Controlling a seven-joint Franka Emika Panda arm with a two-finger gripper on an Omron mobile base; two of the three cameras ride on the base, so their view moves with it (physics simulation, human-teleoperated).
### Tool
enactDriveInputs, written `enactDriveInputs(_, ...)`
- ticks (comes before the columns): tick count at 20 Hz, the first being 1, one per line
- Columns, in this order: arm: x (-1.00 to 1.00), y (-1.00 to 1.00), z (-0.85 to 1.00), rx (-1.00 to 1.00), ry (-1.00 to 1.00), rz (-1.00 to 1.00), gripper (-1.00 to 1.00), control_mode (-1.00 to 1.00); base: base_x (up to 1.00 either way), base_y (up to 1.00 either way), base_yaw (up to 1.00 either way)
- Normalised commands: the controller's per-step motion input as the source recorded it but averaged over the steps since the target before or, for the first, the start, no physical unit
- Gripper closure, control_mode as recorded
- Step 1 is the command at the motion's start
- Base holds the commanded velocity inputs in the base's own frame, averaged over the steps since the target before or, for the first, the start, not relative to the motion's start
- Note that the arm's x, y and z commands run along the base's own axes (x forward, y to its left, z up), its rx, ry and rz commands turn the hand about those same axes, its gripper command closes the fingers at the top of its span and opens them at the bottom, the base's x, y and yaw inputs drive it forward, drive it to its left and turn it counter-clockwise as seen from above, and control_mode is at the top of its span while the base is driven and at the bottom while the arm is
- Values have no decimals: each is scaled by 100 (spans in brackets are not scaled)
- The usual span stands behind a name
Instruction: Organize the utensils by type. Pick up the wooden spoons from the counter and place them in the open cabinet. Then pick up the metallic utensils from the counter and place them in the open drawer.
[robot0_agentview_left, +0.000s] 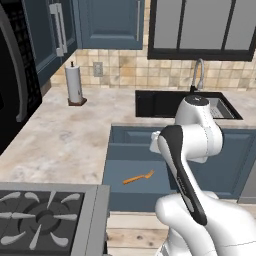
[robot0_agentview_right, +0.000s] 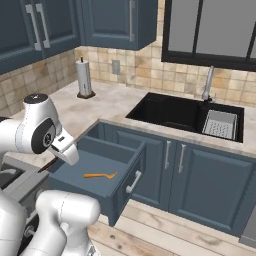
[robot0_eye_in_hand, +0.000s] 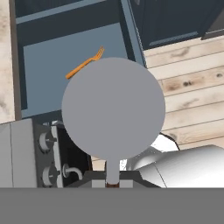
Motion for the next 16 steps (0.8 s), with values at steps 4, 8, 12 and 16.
enactDriveInputs(4,0,0,0,0,0,0,100,100,0,0,0)
enactDriveInputs(8,0,0,0,0,0,0,100,100,5,0,0)
enactDriveInputs(12,40,-13,0,1,4,0,100,-100,0,0,0)
enactDriveInputs(16,67,-10,-8,1,18,0,100,-100,0,0,0)
